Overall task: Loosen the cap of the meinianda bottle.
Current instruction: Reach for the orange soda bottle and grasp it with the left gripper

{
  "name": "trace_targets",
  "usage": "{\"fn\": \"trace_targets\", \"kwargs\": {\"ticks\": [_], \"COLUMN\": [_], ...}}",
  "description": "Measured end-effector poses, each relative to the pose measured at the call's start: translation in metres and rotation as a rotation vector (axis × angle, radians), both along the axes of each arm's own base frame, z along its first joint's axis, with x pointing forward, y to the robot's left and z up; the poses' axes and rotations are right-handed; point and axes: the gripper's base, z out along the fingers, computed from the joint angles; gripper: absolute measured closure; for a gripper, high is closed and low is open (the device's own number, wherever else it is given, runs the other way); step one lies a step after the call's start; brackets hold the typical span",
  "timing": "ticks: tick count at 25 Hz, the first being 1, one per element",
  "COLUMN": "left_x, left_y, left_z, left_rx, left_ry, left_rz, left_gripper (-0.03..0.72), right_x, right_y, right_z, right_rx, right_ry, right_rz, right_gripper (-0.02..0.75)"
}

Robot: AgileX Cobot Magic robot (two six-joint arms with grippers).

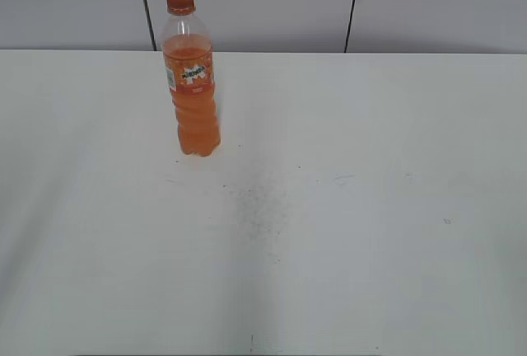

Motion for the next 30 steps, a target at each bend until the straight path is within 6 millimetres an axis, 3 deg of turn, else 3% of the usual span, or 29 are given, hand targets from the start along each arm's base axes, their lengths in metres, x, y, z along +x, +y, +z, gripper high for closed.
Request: {"fn": "trace_targets", "kwargs": {"ticks": [7,11,13,19,26,30], "left_x": [0.087,0.134,0.156,0.191,0.230,0.240], "left_y": [-0.008,-0.011,-0.013,-0.017,-0.030,-0.030], "left_z": [0.009,-0.009,-0.027,-0.076,-0.131,-0.159], "left_rx": [0.067,0.061,0.040,0.028,-0.002,-0.006], "left_ry": [-0.098,-0.122,-0.085,-0.057,-0.073,-0.078], "left_rz": [-0.023,-0.014,-0.005,-0.009,-0.288,-0.444], "left_gripper": [0.126,0.126,0.126,0.126,0.126,0.126], "right_x": [0.000,0.000,0.000,0.000,0.000,0.000], "right_y": [0.000,0.000,0.000,0.000,0.000,0.000], "right_z": [0.000,0.000,0.000,0.000,0.000,0.000], "right_rx": [0.000,0.000,0.000,0.000,0.000,0.000], "right_ry": [0.000,0.000,0.000,0.000,0.000,0.000], "right_rz": [0.000,0.000,0.000,0.000,0.000,0.000], "right_gripper": [0.338,0.338,0.338,0.338,0.338,0.338]}}
